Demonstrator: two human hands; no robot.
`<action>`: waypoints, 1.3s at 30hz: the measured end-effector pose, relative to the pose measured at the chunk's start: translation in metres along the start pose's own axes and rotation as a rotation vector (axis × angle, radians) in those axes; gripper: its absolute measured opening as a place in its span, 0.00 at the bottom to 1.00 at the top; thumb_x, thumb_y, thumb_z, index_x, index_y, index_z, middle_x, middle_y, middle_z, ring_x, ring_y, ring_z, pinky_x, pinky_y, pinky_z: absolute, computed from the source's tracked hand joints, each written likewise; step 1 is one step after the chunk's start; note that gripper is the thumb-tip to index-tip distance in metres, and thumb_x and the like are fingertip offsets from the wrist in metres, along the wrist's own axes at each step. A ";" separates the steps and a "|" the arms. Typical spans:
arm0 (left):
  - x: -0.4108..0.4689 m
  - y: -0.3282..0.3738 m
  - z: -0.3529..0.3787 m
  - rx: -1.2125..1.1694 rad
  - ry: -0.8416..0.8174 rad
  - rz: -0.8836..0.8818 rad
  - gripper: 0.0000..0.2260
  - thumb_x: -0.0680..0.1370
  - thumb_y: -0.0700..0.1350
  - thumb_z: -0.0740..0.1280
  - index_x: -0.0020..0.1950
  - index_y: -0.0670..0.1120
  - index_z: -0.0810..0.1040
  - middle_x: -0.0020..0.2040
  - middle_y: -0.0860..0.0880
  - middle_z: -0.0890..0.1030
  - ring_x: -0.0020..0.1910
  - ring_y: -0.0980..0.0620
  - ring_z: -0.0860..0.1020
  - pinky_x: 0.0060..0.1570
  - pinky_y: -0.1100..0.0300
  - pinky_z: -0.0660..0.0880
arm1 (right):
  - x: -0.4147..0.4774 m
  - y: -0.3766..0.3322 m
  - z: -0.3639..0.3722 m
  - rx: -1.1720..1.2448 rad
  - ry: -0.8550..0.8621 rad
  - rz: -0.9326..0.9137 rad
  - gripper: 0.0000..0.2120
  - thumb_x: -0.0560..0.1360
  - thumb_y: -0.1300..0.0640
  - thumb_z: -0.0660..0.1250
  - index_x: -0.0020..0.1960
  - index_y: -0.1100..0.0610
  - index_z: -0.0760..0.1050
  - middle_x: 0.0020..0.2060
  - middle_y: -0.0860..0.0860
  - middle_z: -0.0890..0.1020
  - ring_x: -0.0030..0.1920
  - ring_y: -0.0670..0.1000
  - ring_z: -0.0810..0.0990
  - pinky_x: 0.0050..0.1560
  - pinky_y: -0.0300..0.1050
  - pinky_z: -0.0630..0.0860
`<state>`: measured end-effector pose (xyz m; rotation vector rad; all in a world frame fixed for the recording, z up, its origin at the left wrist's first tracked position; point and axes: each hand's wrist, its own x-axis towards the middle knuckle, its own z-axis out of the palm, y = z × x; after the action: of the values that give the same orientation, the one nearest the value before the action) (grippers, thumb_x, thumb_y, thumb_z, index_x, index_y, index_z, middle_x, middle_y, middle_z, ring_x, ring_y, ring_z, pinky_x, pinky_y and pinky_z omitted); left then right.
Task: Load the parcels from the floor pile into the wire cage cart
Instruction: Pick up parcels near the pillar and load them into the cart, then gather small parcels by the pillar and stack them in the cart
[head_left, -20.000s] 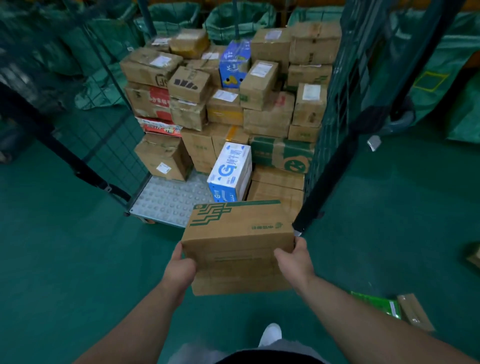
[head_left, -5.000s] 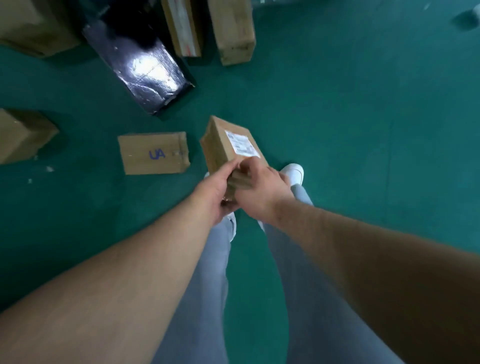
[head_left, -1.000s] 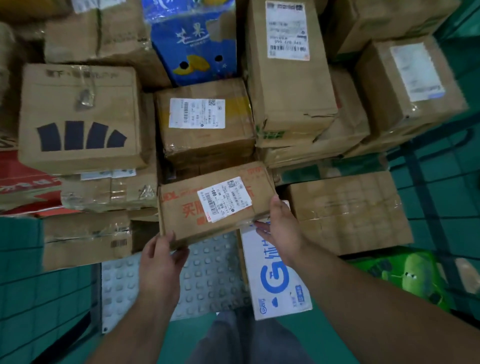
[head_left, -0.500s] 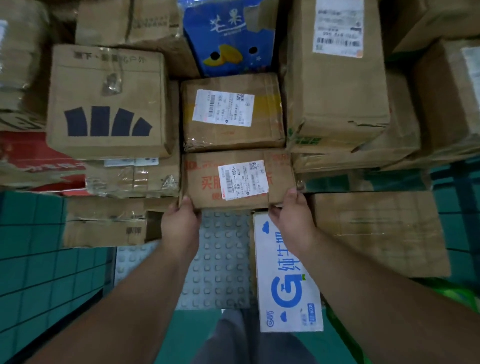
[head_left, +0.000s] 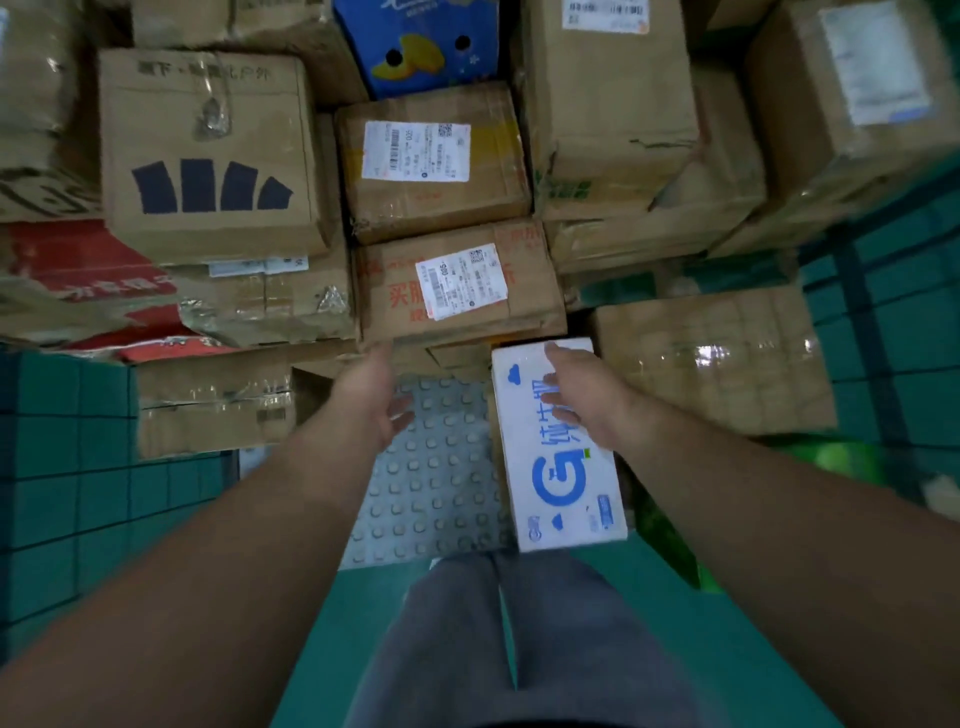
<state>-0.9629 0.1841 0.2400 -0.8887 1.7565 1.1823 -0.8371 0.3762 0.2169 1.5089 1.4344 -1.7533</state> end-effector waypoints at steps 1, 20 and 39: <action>-0.016 -0.015 -0.002 0.035 -0.038 0.016 0.17 0.82 0.56 0.67 0.65 0.46 0.76 0.58 0.46 0.80 0.55 0.46 0.81 0.59 0.47 0.79 | -0.018 0.013 -0.003 0.050 -0.036 0.005 0.18 0.84 0.41 0.59 0.65 0.53 0.72 0.55 0.52 0.80 0.52 0.49 0.80 0.57 0.46 0.78; -0.212 -0.241 0.083 1.068 -0.699 0.241 0.07 0.83 0.48 0.63 0.48 0.49 0.77 0.42 0.50 0.80 0.36 0.52 0.77 0.37 0.59 0.68 | -0.283 0.360 -0.034 1.261 0.507 0.113 0.16 0.83 0.46 0.61 0.62 0.55 0.77 0.51 0.52 0.83 0.41 0.50 0.79 0.39 0.43 0.69; -0.455 -0.684 0.210 1.594 -1.002 0.335 0.09 0.82 0.50 0.65 0.56 0.47 0.79 0.49 0.49 0.83 0.43 0.50 0.81 0.39 0.58 0.74 | -0.476 0.775 -0.158 1.706 0.846 0.110 0.15 0.83 0.45 0.60 0.60 0.53 0.78 0.54 0.51 0.84 0.50 0.52 0.81 0.52 0.48 0.72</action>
<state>-0.1231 0.2198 0.3547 0.8361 1.3254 0.0118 0.0284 0.0779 0.3355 3.2106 -0.4989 -2.3922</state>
